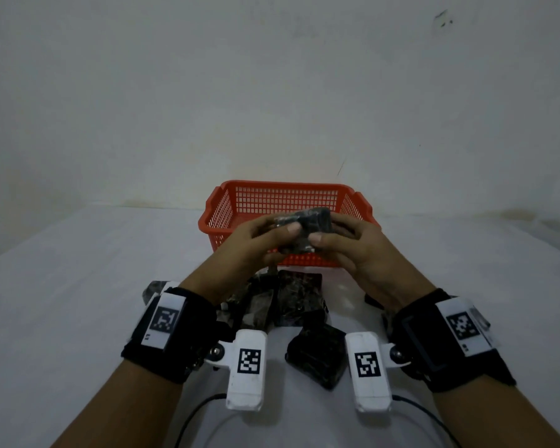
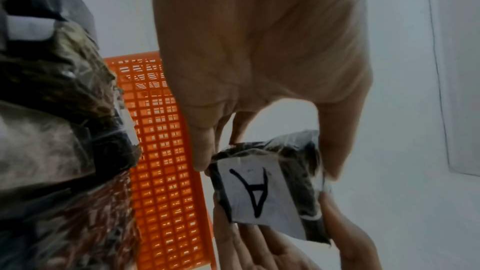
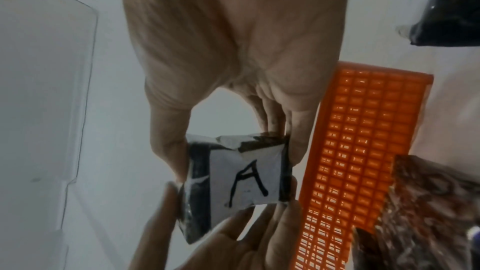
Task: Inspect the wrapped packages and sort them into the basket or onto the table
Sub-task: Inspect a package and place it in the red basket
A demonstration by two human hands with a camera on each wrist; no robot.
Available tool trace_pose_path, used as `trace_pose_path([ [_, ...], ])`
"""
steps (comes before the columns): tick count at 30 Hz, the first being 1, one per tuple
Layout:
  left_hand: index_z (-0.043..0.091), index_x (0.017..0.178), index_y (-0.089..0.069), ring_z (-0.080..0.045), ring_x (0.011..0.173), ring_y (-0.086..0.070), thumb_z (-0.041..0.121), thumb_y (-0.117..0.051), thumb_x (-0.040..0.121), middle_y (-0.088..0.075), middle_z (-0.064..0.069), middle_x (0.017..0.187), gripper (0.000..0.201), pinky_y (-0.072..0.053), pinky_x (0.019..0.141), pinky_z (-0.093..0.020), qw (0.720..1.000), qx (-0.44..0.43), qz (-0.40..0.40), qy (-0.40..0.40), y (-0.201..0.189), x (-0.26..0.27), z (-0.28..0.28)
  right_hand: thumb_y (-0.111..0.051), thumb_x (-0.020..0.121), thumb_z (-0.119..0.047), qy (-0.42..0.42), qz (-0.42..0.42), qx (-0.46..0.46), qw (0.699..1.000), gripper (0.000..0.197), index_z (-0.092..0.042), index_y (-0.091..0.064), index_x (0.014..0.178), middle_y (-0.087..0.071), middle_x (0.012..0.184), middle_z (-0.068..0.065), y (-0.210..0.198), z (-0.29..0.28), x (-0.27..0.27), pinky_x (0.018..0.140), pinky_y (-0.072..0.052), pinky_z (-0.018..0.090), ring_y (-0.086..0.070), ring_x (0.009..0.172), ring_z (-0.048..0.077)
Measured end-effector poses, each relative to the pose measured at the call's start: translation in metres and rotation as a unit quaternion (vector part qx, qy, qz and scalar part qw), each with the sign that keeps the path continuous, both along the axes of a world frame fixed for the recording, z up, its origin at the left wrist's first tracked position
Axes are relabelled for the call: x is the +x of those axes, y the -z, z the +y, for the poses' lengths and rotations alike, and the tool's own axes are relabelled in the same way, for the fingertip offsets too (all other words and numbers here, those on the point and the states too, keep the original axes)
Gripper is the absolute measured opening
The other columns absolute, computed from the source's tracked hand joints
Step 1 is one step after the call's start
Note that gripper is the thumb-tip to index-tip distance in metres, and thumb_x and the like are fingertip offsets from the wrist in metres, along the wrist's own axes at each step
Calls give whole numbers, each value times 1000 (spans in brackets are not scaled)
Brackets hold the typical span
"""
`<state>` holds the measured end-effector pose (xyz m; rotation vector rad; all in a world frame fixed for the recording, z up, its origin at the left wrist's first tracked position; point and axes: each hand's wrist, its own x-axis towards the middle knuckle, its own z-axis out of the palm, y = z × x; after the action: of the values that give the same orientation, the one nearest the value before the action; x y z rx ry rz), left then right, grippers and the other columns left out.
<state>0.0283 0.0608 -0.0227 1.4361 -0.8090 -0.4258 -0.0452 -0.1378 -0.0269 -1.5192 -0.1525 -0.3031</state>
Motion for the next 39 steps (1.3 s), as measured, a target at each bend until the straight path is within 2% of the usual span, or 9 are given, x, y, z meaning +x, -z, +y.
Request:
trace_pose_path([
  [4,15,127,-67,-20,111,-73,23,-66,96,-76,-4,118,32,-54,105,-48,998,1,-29,-63,2,-1,-2,-79,81,-21,-23,4,-10,1000,51,-7,-68,129,-74,127,14,0,1,-1,103,-56,41,-70,120,29],
  [8,13,133,-63,-23,116,-71,24,-70,92,-73,-6,124,43,-54,106,-46,999,-15,-14,-42,3,1,0,-77,81,-25,-7,6,25,1000,49,-2,-69,124,-76,121,16,-5,2,-2,87,-62,29,-74,113,26],
  [16,13,127,-67,-24,114,-72,25,-69,87,-75,-7,121,42,-54,105,-47,997,-34,-13,-62,3,-1,-3,-84,78,-17,-14,1,19,1000,54,-3,-67,128,-75,123,14,-3,0,-2,95,-60,34,-73,116,26],
  [21,13,134,-61,-22,117,-70,20,-76,81,-73,-6,126,55,-57,94,-33,999,-34,-10,-26,1,-1,0,-92,65,-30,28,-10,-29,999,73,-15,-66,132,-74,129,6,0,-3,0,108,-53,48,-69,123,21],
  [25,16,141,-53,-17,124,-66,15,-88,73,-69,0,132,77,-57,101,-36,996,-37,-35,-78,2,1,1,-89,76,-18,2,3,-2,1000,53,-22,-68,124,-77,121,-2,-4,3,-6,100,-58,38,-72,116,17],
  [28,22,149,-43,-8,128,-61,9,-86,70,-60,5,142,91,-55,104,-33,995,-27,-62,-71,2,0,3,-72,93,-29,-3,36,24,999,32,-16,-70,122,-79,116,6,-12,9,-11,90,-63,38,-76,109,24],
  [31,31,152,-39,-13,128,-62,7,-90,71,-54,5,148,99,-58,99,-40,997,-17,-62,-30,2,-3,2,-69,96,-19,44,48,20,998,30,-9,-70,124,-80,108,10,-11,8,-9,78,-65,38,-78,98,28],
  [35,30,149,-46,-24,123,-67,38,-81,81,-59,-4,143,76,-58,97,-48,997,-43,-9,-66,0,-4,-5,-79,87,-6,81,18,-1,997,45,-18,-65,128,-79,112,10,-4,6,-6,86,-64,45,-78,103,29],
  [39,15,133,-63,-15,110,-73,6,-70,93,-74,-4,122,41,-62,89,-35,986,-56,-60,-147,1,-5,-7,-86,78,-2,83,-9,-55,995,60,-27,-65,129,-76,117,8,-3,9,-9,84,-65,46,-75,108,22],
])
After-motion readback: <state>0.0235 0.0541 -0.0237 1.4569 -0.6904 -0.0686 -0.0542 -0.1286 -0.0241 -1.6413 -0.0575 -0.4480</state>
